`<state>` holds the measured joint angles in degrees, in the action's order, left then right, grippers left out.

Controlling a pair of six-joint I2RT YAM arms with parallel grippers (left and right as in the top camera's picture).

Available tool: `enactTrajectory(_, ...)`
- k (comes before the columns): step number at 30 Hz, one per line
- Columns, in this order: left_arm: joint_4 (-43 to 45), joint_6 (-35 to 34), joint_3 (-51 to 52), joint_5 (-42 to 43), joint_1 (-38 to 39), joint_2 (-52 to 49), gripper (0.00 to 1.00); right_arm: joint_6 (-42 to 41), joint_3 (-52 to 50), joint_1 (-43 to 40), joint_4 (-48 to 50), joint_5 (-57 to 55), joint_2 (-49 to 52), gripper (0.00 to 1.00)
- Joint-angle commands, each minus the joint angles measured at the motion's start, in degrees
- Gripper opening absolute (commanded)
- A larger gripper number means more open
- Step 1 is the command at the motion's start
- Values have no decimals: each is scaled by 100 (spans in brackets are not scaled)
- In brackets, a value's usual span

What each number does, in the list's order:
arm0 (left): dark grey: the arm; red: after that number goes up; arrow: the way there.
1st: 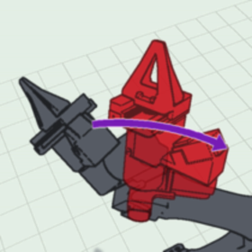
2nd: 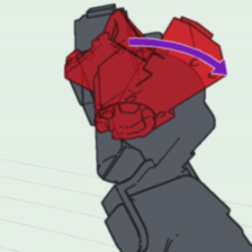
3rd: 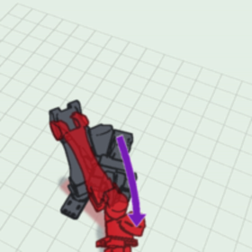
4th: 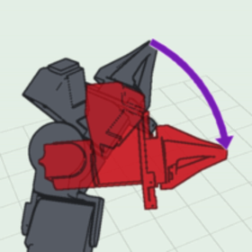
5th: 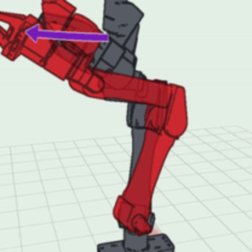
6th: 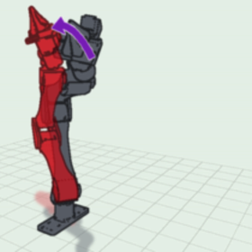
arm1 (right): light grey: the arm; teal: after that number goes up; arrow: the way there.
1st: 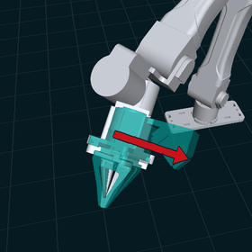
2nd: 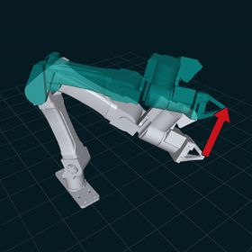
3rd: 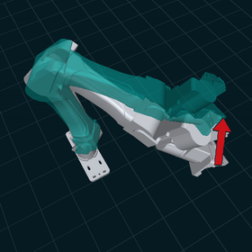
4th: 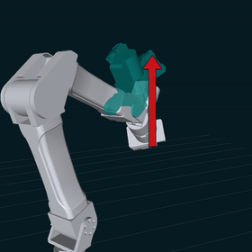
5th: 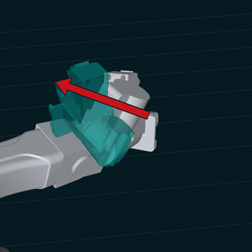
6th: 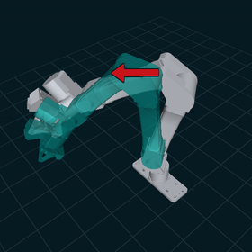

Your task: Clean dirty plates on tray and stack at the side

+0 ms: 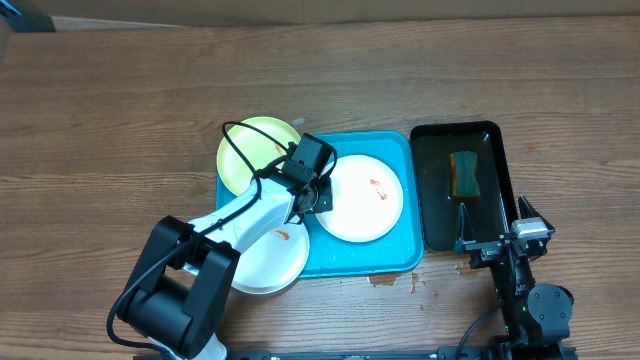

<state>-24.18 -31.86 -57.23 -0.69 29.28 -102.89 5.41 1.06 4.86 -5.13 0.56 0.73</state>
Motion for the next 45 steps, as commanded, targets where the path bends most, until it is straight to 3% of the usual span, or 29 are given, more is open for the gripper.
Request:
enactTrajectory(1,-26,-50,94,-118,22,-125,15,20,-59,-22,28,-50,-57,100)
enactTrajectory(4,-50,-50,94,-118,22,-125,14,-2,-59,-22,31,-48,-57,100)
enactTrajectory(7,-50,-50,94,-118,22,-127,14,-680,20,-22,37,59,-55,100)
enactTrajectory(15,-20,-52,94,-118,22,-125,11,-872,1600,-24,-870,-203,750,100)
enactTrajectory(17,-22,-52,94,-118,22,-127,4,-870,2793,-24,-1648,-199,1794,100)
enactTrajectory(20,-61,-50,94,-120,22,-125,5,-839,4319,-57,-2712,-201,3106,100)
enactTrajectory(25,-72,-50,94,-118,22,-125,22,-713,6999,-238,-4745,-199,5442,100)
enactTrajectory(29,-66,-50,94,-118,22,-125,23,-715,8485,-236,-6081,151,6808,100)
enactTrajectory(31,-63,-50,94,-120,24,-125,23,-717,8762,-238,-6365,358,7235,100)
enactTrajectory(34,-63,-52,94,-118,24,-125,23,-807,8773,-236,-6638,330,7965,87)
enactTrajectory(45,-90,-28,57,59,22,-125,28,-1414,8734,-236,-6830,-348,10463,81)
